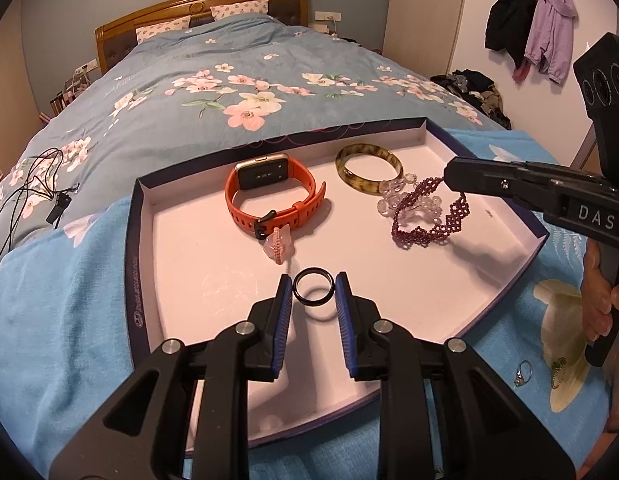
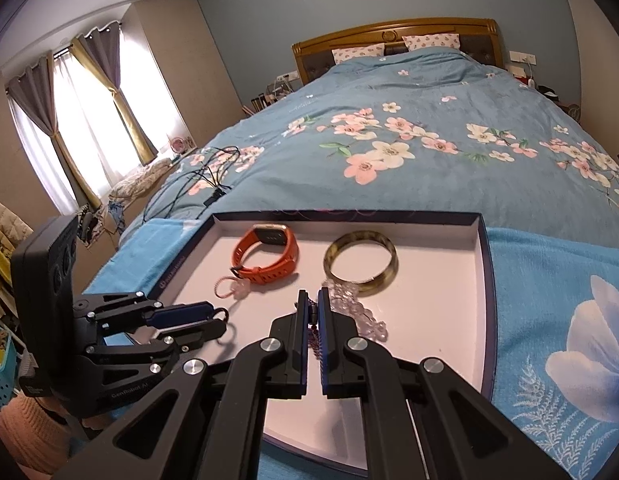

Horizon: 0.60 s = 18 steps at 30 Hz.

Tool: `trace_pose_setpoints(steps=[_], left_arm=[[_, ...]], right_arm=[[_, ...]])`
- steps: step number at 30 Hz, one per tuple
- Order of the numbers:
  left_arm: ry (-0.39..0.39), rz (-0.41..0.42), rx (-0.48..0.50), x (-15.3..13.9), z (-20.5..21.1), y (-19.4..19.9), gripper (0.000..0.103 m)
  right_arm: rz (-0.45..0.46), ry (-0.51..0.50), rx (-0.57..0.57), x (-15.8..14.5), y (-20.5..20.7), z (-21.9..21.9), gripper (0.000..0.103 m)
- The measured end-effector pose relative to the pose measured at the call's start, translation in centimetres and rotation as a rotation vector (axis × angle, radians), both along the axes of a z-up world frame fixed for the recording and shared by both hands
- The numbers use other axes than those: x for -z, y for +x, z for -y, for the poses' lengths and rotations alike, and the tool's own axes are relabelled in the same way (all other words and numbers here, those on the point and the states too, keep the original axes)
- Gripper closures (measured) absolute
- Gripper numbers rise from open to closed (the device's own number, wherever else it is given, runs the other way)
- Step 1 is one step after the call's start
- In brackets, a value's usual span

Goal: Organize jewelry
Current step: 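Carry the necklace and black ring into the box and open both grippers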

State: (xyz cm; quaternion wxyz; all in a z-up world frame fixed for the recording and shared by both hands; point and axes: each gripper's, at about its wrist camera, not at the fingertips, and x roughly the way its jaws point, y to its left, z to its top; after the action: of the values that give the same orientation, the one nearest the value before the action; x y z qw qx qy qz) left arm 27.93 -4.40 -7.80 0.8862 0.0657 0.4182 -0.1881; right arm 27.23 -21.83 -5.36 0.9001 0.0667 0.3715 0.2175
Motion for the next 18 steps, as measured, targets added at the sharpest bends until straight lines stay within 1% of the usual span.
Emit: trace_pose_setpoints(steps=[8,15,18], left_arm=[[0.013,-0.017,-0.009,0.6,0.4,0.9,0.081],[0.019,-0.010,-0.016,0.8,0.7,1.3,0.080],[0.013,-0.009,-0.018,0.7,0.7,1.4,0.080]], right_arm=[[-0.039,-0.044,0.004,1.4,0.5,0.2,0.100],[-0.058,-0.075,0.012,2.2,0.8,0.2,0.100],[-0.067,-0.083,0.024,2.6,1.0,0.4,0.098]])
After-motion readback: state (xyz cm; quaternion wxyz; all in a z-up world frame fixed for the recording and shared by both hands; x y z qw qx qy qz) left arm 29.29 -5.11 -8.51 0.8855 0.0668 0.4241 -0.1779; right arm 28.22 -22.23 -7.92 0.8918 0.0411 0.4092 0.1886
